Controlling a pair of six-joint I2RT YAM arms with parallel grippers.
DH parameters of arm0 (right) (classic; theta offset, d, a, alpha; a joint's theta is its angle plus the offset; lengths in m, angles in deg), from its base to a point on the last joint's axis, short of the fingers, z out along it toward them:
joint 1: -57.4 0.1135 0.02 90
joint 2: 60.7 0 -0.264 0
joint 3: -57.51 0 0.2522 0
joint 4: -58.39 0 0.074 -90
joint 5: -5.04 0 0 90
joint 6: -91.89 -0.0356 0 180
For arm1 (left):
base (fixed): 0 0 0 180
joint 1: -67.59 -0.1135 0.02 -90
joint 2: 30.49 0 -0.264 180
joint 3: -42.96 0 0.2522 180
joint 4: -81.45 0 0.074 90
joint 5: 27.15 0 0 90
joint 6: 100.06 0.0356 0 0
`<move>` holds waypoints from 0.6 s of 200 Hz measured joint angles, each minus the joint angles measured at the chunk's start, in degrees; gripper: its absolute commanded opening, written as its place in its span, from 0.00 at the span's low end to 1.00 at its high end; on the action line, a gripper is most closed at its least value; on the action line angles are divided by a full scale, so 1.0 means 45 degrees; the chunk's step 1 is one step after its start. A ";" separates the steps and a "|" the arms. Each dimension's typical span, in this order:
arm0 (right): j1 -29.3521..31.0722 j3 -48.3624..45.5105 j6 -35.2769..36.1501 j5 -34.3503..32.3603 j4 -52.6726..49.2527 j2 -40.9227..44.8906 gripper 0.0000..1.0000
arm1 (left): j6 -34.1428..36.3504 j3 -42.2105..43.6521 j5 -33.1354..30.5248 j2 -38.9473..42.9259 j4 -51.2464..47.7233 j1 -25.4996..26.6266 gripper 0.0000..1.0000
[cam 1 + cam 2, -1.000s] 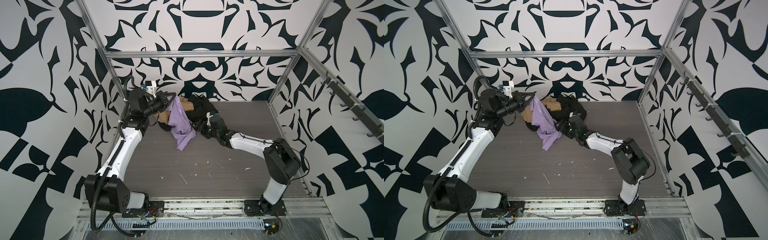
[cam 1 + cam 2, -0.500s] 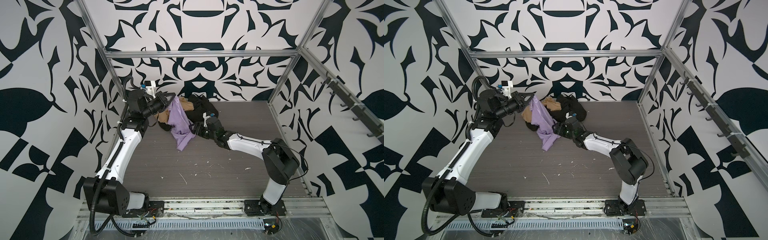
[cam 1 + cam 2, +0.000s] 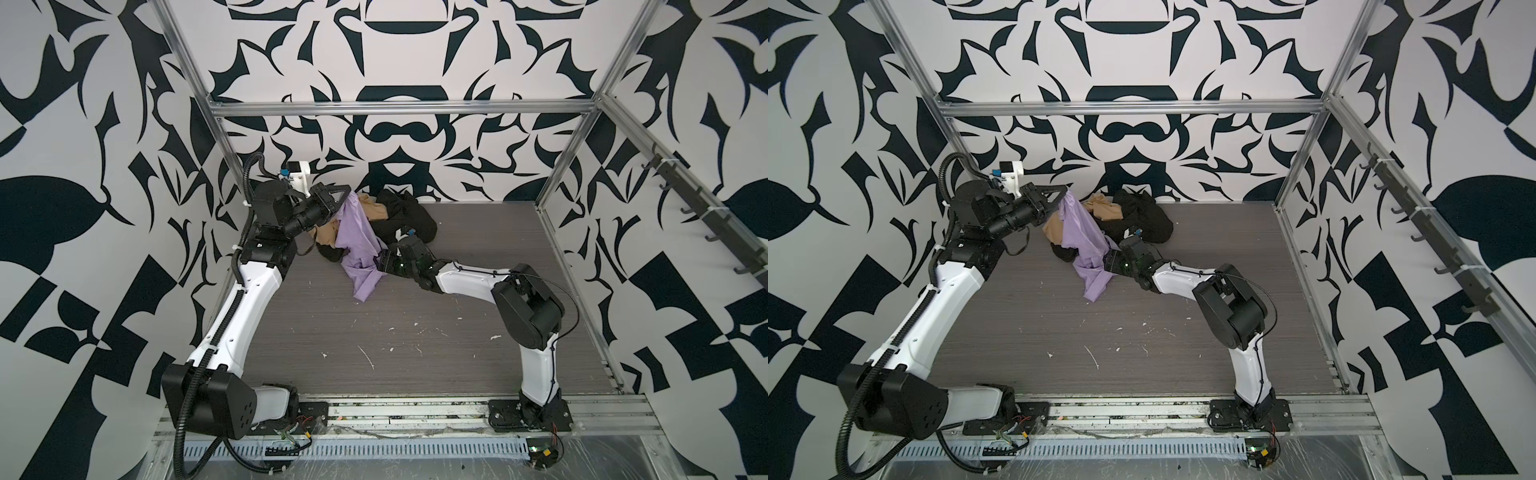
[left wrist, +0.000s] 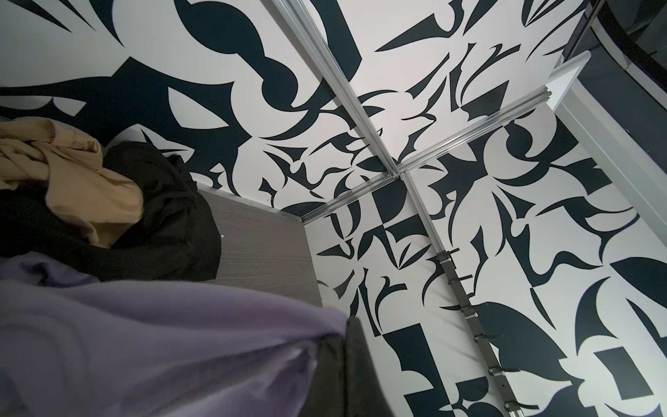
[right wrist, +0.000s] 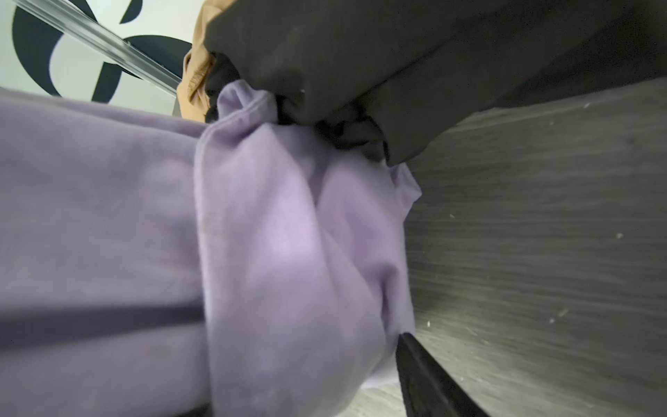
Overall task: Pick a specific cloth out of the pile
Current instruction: 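Grasp the hanging lavender cloth's lower part with the right gripper, then lift the lavender cloth with both grippers and pull it toward the robot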
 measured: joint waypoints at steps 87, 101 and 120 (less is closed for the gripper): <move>0.0000 -0.0015 0.1127 0.0418 0.0087 0.0423 0.00 | -0.0024 0.0000 0.0112 0.0015 -0.0214 0.0024 0.00; 0.0000 -0.0131 0.1151 0.0398 0.0097 0.0729 0.00 | -0.0053 0.0000 0.0112 0.0015 -0.0214 0.0029 0.01; 0.0000 -0.0296 0.1190 0.0359 0.0092 0.1161 0.00 | -0.0102 0.0000 0.0117 0.0015 -0.0209 0.0029 0.02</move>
